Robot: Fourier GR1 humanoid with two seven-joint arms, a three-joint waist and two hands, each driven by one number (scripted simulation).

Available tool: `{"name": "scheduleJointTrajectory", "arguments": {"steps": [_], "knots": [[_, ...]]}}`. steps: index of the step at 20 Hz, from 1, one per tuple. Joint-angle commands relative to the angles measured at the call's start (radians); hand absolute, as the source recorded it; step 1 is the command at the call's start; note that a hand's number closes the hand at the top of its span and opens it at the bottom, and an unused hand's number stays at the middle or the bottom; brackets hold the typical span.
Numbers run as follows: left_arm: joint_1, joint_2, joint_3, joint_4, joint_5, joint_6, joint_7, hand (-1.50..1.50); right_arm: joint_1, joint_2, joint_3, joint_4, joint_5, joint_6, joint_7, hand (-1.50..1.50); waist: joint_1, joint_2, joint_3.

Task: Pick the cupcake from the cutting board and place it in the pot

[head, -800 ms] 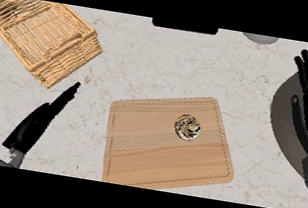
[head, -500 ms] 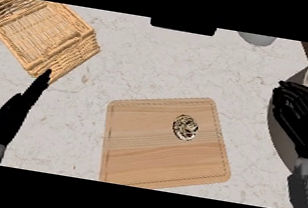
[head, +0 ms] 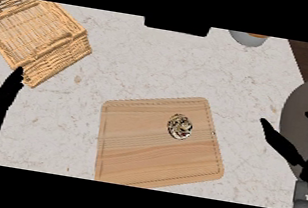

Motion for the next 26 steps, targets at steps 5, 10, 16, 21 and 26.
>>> {"name": "scheduleJointTrajectory", "arguments": {"steps": [5, 10, 16, 21, 26], "knots": [[0.017, 0.006, 0.034, -0.005, 0.024, -0.001, -0.006, 0.0, 0.209, 0.153, 0.098, 0.034, 0.228, -0.111, 0.227, -1.5, -0.013, 0.044, 0.062], [0.012, 0.004, 0.025, -0.02, 0.023, -0.009, -0.009, 0.0, 0.199, 0.201, 0.141, 0.011, 0.356, -0.019, 0.413, -1.5, 0.017, 0.051, 0.063], [-0.013, 0.009, 0.009, -0.046, 0.018, -0.029, 0.001, 0.0, 0.127, 0.246, 0.211, 0.034, 0.504, 0.258, 0.805, -1.5, 0.065, 0.053, 0.067], [-0.017, -0.015, -0.014, -0.053, 0.012, -0.024, 0.028, 0.0, -0.044, 0.314, 0.267, -0.003, 0.519, 0.513, 1.162, -1.5, 0.067, 0.048, 0.074], [-0.019, -0.012, 0.015, -0.015, 0.01, -0.031, -0.015, 0.0, -0.254, 0.316, 0.28, 0.012, 0.421, 0.637, 1.396, -1.5, 0.069, 0.05, 0.075]]}}
